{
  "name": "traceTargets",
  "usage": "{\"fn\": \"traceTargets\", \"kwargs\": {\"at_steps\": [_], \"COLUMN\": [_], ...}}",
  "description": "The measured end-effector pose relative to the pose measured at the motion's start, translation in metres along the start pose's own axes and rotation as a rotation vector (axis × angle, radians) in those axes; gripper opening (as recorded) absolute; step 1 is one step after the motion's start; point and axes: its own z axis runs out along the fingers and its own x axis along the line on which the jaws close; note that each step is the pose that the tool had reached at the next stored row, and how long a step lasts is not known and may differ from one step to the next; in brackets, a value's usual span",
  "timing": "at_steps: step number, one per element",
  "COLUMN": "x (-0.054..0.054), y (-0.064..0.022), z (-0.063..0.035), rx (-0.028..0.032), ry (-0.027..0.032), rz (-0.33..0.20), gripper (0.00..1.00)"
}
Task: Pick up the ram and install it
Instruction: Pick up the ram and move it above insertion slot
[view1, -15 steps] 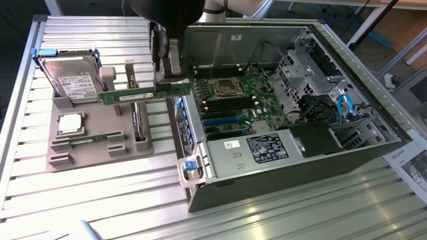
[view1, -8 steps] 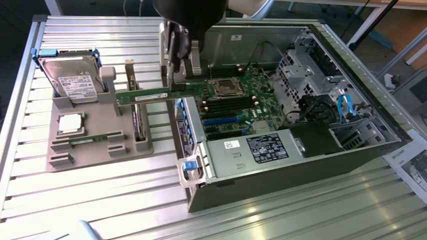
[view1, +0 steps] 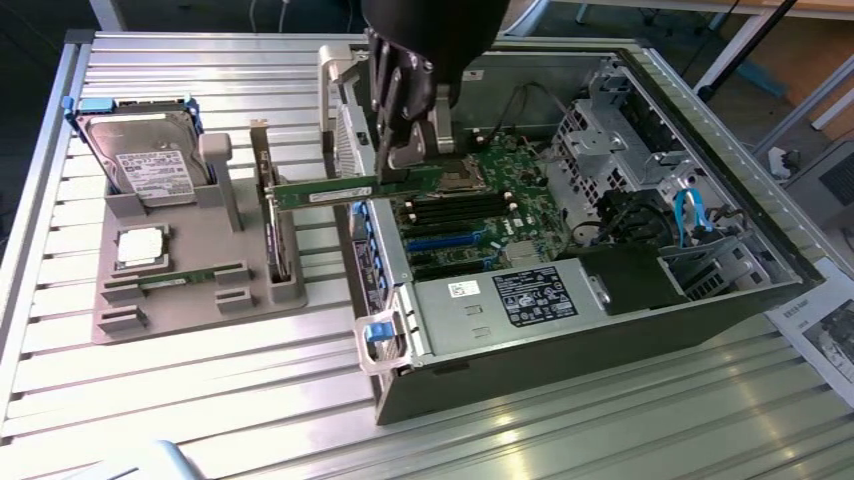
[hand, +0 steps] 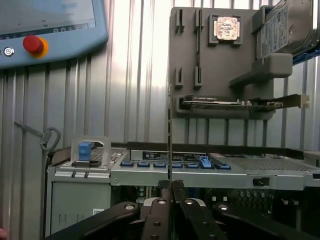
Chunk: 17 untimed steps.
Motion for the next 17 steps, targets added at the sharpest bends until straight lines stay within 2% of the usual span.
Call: {"fn": "traceTargets", "kwargs": {"at_steps": [3, 4, 10, 13, 16, 17], "x": [0.002, 0.003, 0.007, 0.009, 0.011, 0.012], "y": [-0.0121, -0.0186, -0.0369, -0.0511, -0.0598, -0.0651], "z": [-0.0006, -0.0009, -0.0018, -0.0025, -0.0029, -0.0032], "rx": [-0.0003, -0.0005, -0.0010, -0.0014, -0.0016, -0.0017], "ry": [0.0001, 0.0001, 0.0000, 0.0000, 0.0000, 0.0001], "rz": [0.000, 0.000, 0.000, 0.000, 0.000, 0.000], "gripper": [0.12, 0.12, 0.12, 0.12, 0.12, 0.12]}}
